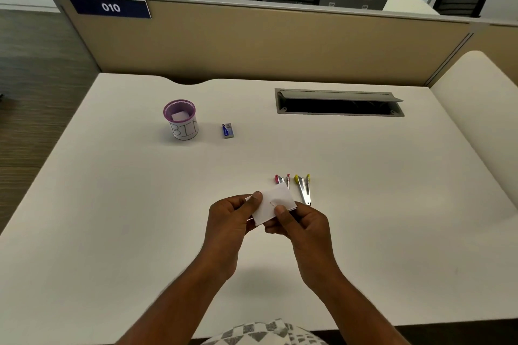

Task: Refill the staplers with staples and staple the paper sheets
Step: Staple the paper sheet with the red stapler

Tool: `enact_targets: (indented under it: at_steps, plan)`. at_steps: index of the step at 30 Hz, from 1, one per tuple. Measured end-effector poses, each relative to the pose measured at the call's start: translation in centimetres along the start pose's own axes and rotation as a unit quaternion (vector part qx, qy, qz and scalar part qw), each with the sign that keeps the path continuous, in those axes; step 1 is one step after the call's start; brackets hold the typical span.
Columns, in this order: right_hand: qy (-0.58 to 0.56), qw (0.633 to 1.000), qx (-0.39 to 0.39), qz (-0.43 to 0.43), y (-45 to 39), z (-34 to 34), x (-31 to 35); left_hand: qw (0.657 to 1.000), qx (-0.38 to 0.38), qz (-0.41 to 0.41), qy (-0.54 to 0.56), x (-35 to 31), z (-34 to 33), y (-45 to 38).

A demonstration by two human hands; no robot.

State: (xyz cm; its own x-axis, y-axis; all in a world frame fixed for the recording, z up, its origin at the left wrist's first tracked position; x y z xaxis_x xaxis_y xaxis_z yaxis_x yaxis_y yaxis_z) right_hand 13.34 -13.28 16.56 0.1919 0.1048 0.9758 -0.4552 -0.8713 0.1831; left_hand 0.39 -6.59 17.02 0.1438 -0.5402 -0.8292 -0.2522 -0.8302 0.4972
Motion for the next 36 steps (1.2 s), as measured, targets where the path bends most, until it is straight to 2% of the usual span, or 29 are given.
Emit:
enact_targets:
  at_steps: [10,18,21,23,26,30,33,36]
  plan:
    - [-0.011,0.999,-0.049,-0.017,-1.2,0.3,-0.3,0.999,-0.038,-0.014,-0.011,0.3,1.4,-1.3]
    - [0.089,0.995,-0.01,-0.042,-5.0,-0.4,-0.8,0.995,-0.083,-0.051,-0.018,1.2,3.9,-4.8]
    - [0.122,0.992,0.01,-0.037,-7.1,-1.3,-0.8,0.984,-0.135,-0.069,-0.096,1.7,5.5,-7.1]
    - [0.151,0.988,0.023,-0.034,-8.8,-2.2,-0.8,0.954,-0.159,-0.117,-0.227,1.9,6.8,-8.8]
    - [0.197,0.98,0.028,-0.019,-11.5,-3.8,-0.8,0.889,-0.161,-0.187,-0.385,2.2,8.8,-11.3]
    - [0.239,0.97,0.043,-0.012,-15.3,-6.9,-0.8,0.834,-0.119,-0.174,-0.511,2.5,11.7,-15.4]
    - [0.242,0.969,0.05,-0.019,-17.8,-9.4,-0.6,0.772,-0.094,-0.174,-0.603,2.4,13.3,-17.8]
    - [0.278,0.959,0.049,0.005,-20.7,-12.7,0.1,0.731,-0.08,-0.17,-0.656,2.2,15.3,-20.1]
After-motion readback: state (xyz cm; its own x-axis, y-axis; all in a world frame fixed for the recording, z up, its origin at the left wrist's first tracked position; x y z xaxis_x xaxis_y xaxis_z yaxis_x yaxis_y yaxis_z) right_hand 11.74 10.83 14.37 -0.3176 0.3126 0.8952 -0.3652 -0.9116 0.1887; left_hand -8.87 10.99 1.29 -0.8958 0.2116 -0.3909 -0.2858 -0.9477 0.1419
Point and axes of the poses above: each hand's wrist, its own y-axis away from the middle knuckle, its own z-axis out of the back of the hand, x = y × z, the point moved 3 cm from there along -y, towards the middle knuckle, and after that the axes turned 3 degrees about z, right-handed, at the moved point
